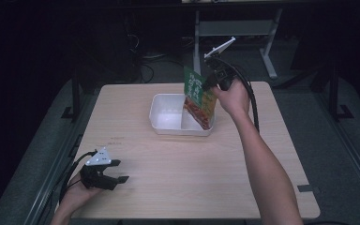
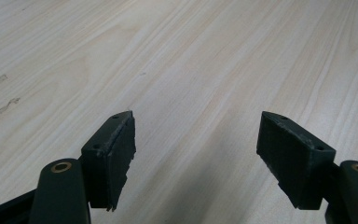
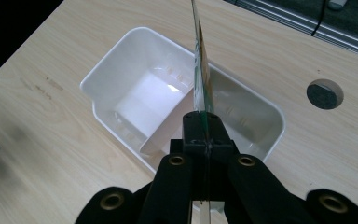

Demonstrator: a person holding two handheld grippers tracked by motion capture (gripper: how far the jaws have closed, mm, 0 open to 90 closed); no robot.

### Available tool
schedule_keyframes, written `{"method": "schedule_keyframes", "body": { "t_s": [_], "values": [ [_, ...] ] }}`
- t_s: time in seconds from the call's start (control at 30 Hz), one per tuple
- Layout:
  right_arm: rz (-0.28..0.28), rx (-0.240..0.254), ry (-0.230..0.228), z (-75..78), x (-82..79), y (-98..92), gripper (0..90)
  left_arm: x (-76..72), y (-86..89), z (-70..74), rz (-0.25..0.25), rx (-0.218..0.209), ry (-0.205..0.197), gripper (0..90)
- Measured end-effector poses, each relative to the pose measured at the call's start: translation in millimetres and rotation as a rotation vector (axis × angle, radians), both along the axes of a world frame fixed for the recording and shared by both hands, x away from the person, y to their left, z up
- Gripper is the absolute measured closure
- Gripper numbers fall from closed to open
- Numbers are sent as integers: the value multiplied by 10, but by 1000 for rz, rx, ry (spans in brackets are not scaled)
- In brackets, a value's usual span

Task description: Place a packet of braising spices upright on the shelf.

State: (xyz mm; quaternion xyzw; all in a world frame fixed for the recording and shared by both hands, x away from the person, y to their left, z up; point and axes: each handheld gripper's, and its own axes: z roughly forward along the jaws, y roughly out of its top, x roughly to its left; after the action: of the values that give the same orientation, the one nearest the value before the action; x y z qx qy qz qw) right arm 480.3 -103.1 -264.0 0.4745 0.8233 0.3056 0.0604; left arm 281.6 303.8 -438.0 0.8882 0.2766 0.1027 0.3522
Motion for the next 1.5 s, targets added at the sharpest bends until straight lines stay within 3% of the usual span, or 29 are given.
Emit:
{"method": "schedule_keyframes", "body": {
  "t_s": [0.2,0.47,0.7,1.5],
  "values": [
    [3,5,22,-59,9,-2,897,0,-7,-1,-3,3,-1,273],
    [-13,3,10,-71,36,5,892,-1,-13,-2,-3,4,0,273],
    [-20,13,-6,-62,34,-28,800,3,-4,-5,-2,2,1,271],
    [-17,78,-7,51,-81,-255,687,5,-12,-9,-3,5,1,269]
  ]
}}
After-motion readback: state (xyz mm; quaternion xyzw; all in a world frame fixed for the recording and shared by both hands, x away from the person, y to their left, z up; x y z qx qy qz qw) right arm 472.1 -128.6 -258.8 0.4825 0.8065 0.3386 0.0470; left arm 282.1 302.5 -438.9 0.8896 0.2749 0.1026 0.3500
